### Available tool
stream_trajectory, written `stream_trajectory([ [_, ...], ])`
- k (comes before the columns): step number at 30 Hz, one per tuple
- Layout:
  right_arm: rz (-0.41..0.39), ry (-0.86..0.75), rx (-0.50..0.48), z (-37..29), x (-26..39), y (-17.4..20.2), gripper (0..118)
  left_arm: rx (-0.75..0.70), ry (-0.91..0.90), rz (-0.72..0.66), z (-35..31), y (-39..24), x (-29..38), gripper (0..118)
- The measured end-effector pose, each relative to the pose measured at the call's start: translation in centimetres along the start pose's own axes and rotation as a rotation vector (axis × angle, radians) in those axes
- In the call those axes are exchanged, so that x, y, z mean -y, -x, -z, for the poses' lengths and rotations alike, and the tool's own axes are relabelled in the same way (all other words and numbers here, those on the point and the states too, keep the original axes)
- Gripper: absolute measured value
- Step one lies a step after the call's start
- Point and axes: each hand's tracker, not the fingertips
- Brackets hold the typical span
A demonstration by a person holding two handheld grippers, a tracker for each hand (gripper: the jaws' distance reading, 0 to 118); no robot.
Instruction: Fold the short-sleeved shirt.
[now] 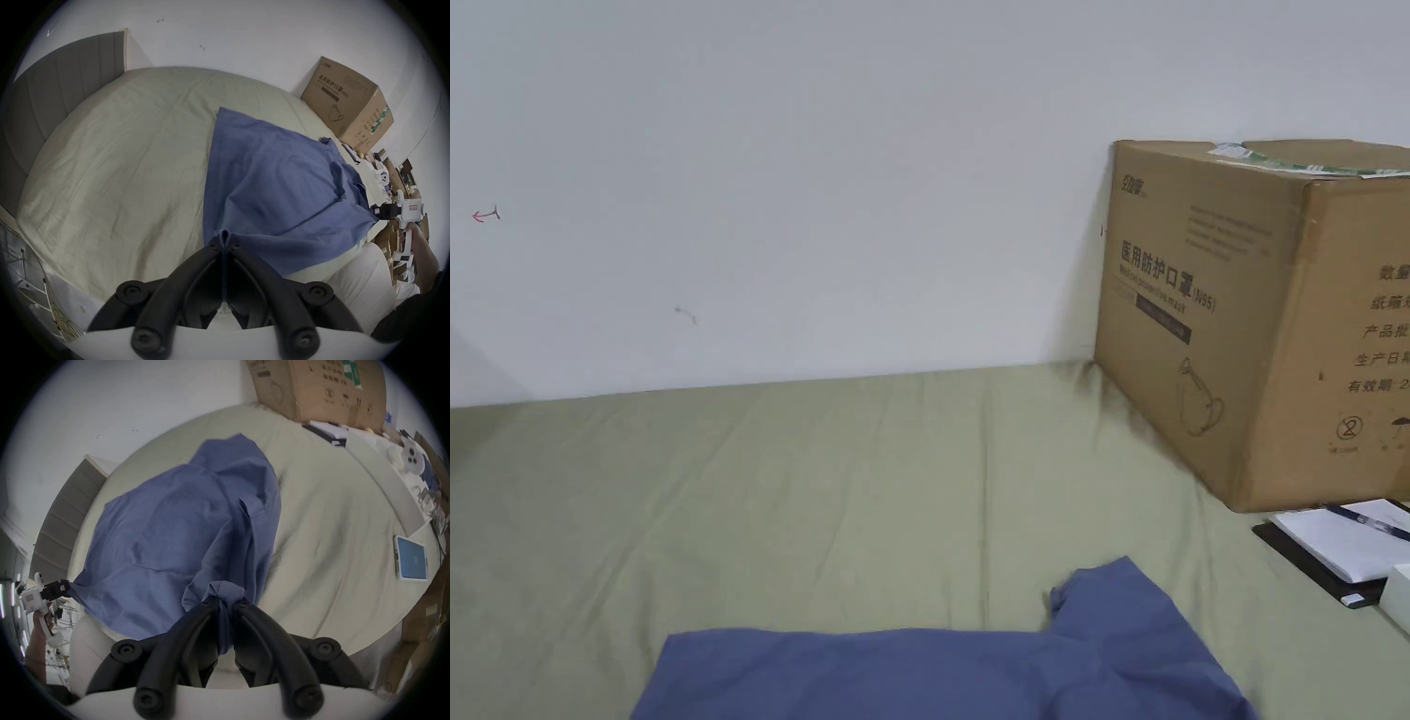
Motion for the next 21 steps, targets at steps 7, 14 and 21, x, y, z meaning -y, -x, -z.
stream_trajectory([
  [7,0.008,-0.063,0.076,1.1,-0.2,0.8,117,-0.049,0.028,-0.017,2.4,-0.4,-1.1,116],
  [14,-0.173,-0.351,0.037,-6.4,0.2,6.4,109,-0.051,-0.278,0.039,-4.9,-3.6,-0.6,111],
  [21,-0.211,-0.735,-0.111,-10.9,2.0,14.1,0,0.025,-0.558,0.108,-9.2,-8.7,1.4,0],
])
